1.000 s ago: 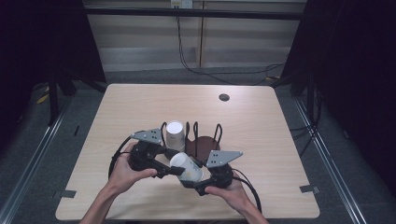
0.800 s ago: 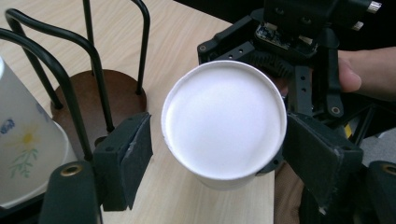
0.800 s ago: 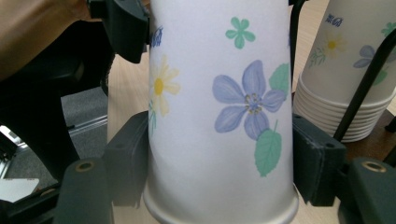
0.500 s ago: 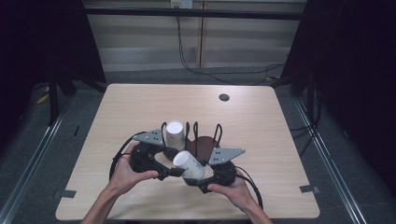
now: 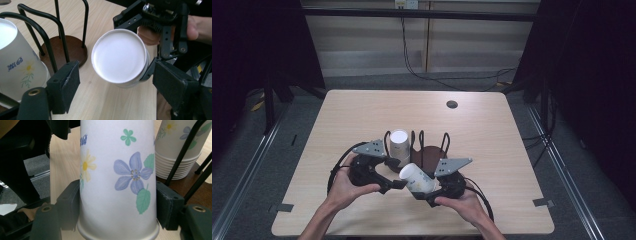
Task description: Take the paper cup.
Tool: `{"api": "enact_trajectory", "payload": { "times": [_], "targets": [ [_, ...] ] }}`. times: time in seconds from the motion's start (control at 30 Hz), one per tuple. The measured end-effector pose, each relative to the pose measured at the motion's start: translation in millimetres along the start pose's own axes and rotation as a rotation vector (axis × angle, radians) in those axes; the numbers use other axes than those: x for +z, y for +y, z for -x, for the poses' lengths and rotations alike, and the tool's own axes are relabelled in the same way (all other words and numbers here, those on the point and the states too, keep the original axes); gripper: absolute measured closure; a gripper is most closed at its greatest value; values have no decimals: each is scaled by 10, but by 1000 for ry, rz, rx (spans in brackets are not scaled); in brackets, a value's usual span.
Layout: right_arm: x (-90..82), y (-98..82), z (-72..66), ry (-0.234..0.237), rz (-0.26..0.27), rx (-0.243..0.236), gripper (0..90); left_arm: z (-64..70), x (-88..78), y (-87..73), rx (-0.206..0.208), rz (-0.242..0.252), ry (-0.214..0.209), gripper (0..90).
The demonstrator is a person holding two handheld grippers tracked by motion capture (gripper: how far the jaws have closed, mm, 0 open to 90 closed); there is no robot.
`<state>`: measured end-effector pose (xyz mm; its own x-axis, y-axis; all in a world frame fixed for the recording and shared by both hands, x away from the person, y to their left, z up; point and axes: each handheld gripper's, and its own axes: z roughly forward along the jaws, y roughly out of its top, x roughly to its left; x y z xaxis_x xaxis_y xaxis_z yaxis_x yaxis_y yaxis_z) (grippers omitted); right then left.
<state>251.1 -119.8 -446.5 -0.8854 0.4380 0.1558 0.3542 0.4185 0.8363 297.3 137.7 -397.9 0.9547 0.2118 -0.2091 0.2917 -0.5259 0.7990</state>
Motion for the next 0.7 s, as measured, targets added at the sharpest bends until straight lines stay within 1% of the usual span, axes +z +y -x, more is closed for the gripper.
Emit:
{"api": "enact_trajectory", "payload": {
  "times": [0.1, 0.17, 0.2, 0.27, 0.3, 0.37, 0.47, 0.6, 0.7],
  "targets": [
    [-10, 3, 4, 1, -7, 2, 310, -2, 3, 1, -7, 3, -3, 221],
    [-19, 4, 22, -3, -32, -7, 311, 0, 3, 8, -9, -4, -11, 223],
    [-21, 2, 31, -4, -34, -8, 311, 16, 1, 14, 3, -9, 3, 223],
    [-31, 1, 43, -10, -41, -6, 311, 26, 2, 15, 10, -12, 3, 223],
    [-37, 1, 49, -12, -40, -6, 311, 29, 6, 14, 18, -18, 12, 221],
    [-42, 3, 51, -12, -40, -6, 311, 30, 13, 11, 20, -21, 18, 210],
    [-61, 18, 37, -13, -57, -22, 311, 25, 31, 1, 28, -35, 43, 204],
    [-81, 31, 47, -18, -75, -28, 312, 29, 22, -2, 37, -37, 47, 203],
    [-98, 37, 56, -23, -81, -27, 312, 27, 21, -9, 35, -37, 49, 195]
  ]
}}
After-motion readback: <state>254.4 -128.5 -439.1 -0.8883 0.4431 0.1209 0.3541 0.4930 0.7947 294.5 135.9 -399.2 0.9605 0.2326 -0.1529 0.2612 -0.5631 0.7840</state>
